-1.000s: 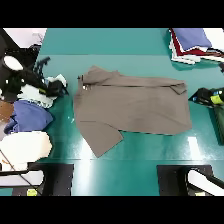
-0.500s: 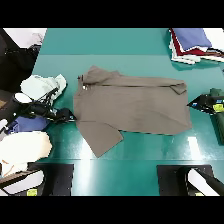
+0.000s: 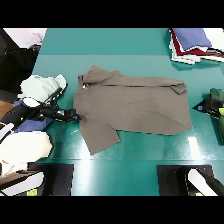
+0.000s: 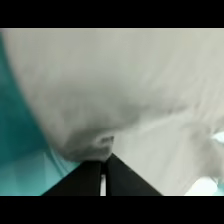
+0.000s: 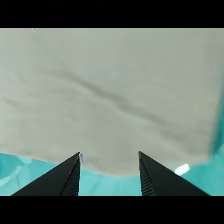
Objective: Fold the shirts.
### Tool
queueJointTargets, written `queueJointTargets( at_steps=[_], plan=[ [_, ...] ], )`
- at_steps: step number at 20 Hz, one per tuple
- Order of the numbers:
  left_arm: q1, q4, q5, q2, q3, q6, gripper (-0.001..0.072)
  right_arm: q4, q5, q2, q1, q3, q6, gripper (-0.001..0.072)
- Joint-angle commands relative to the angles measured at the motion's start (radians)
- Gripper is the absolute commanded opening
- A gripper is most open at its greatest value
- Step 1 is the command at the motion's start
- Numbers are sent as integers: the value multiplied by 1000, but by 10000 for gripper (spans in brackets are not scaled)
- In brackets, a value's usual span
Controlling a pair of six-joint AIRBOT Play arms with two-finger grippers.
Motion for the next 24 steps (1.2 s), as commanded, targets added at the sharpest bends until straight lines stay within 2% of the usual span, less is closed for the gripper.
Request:
queueJointTargets(
  at_steps=[1, 3, 5, 8, 9, 10, 13, 14, 15, 16, 17, 20, 24],
  plan=[
    [-7, -5, -2, 7, 76, -9, 26, -112, 26, 1, -108, -49, 20, 418],
    [-7, -5, -6, 7, 104, -7, 26, -115, 16, -22, -163, -146, 28, 568],
    [-7, -4, -5, 7, 109, -1, 26, -99, -2, -74, -178, -244, 35, 561],
    [-7, -4, -7, 7, 109, -1, 26, 21, -63, -178, -152, -341, 24, 552],
    [-7, -4, -8, 7, 109, -1, 26, 40, -88, -208, -132, -351, 20, 534],
    [-7, -3, -9, 7, 109, -1, 26, 42, -116, -234, -106, -352, 20, 462],
    [-7, -4, -9, 7, 109, -2, 26, 42, -177, -265, -42, -347, 20, 439],
    [-7, -4, -9, 7, 109, -2, 26, 42, -190, -264, -28, -347, 20, 406],
    [-7, -4, -9, 7, 109, -2, 26, 41, -199, -264, -16, -347, 20, 297],
    [-7, -4, -10, 7, 109, -2, 26, 41, -204, -259, -10, -347, 20, 128],
    [-7, -4, -16, 7, 109, -2, 25, 41, -211, -246, -5, -347, 20, 17],
    [-7, -3, -53, 30, 154, -3, 24, 42, -190, -157, -3, -284, 20, 17],
    [-7, -1, -55, 181, 377, -14, 25, 42, -179, 19, -3, -2, 86, 17]
  ],
)
